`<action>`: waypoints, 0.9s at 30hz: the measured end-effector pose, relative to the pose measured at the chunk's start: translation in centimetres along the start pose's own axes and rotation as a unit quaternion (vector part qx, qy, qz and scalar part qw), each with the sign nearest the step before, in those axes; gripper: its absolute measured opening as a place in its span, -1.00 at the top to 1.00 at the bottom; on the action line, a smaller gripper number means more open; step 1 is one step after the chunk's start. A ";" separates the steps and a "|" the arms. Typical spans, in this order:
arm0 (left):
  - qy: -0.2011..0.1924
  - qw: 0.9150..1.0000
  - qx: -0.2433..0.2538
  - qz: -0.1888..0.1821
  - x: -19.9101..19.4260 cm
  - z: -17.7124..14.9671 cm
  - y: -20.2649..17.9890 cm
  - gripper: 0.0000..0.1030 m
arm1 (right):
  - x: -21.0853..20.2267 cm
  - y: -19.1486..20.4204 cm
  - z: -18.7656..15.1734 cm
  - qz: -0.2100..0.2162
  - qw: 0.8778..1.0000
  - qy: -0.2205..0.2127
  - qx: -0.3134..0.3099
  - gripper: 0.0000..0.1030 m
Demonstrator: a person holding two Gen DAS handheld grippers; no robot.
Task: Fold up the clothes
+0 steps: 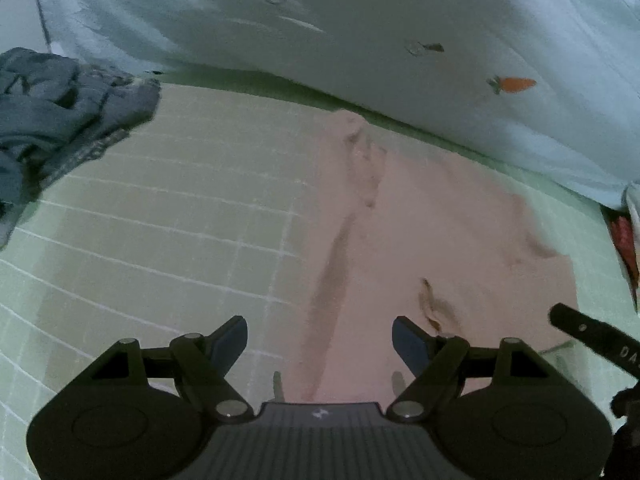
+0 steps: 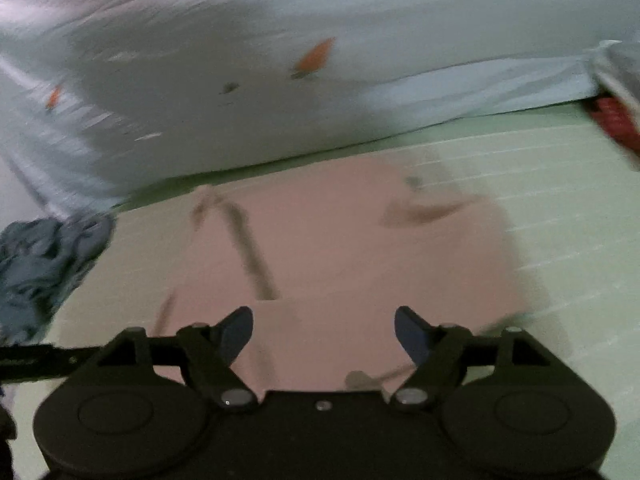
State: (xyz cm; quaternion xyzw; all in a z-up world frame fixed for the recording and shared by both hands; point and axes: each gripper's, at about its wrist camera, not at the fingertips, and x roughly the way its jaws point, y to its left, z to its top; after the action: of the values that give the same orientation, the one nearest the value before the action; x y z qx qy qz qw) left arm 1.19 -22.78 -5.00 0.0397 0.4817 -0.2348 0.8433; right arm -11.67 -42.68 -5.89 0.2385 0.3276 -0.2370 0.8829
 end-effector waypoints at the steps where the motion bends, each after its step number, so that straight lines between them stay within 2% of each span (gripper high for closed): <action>1: 0.002 1.000 0.004 -0.003 0.2 -0.2 -0.6 -0.55 | -0.3 -0.9 -0.1 -0.013 1.000 -0.001 0.004 -0.58; 6: 0.007 0.999 0.029 -0.028 1.6 -0.7 -4.5 -0.52 | -1.6 -5.6 -0.7 -0.064 0.997 0.003 0.030 -0.62; 9: 0.013 0.998 0.038 -0.040 2.8 -0.8 -6.6 -0.40 | -2.2 -8.4 -1.4 -0.085 0.996 0.014 0.036 -0.64; 15: 0.044 0.998 0.034 -0.040 6.0 -1.0 -8.9 -0.04 | -1.9 -12.2 -1.7 -0.106 0.992 0.034 0.053 -0.64; 18: 0.058 0.997 0.022 -0.044 7.2 -0.8 -9.0 0.41 | -1.7 -13.4 -2.3 -0.111 0.991 0.042 0.060 -0.64; 20: 0.063 0.996 0.018 -0.053 7.6 -0.8 -8.9 0.77 | -1.7 -13.9 -2.6 -0.113 0.991 0.044 0.063 -0.64; 22: 0.058 0.996 0.022 -0.059 7.5 -0.6 -9.0 0.86 | -1.7 -14.0 -2.9 -0.114 0.990 0.046 0.065 -0.64; 27: 0.027 0.995 0.047 -0.078 5.2 0.2 -8.8 0.89 | -1.5 -13.2 -3.4 -0.118 0.990 0.049 0.064 -0.64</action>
State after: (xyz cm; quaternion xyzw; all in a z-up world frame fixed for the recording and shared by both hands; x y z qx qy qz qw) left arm -0.25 -32.52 -7.84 0.0477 0.4948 -0.3214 0.8060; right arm -21.80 -50.54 -10.67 0.2650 0.3804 -0.3485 0.8146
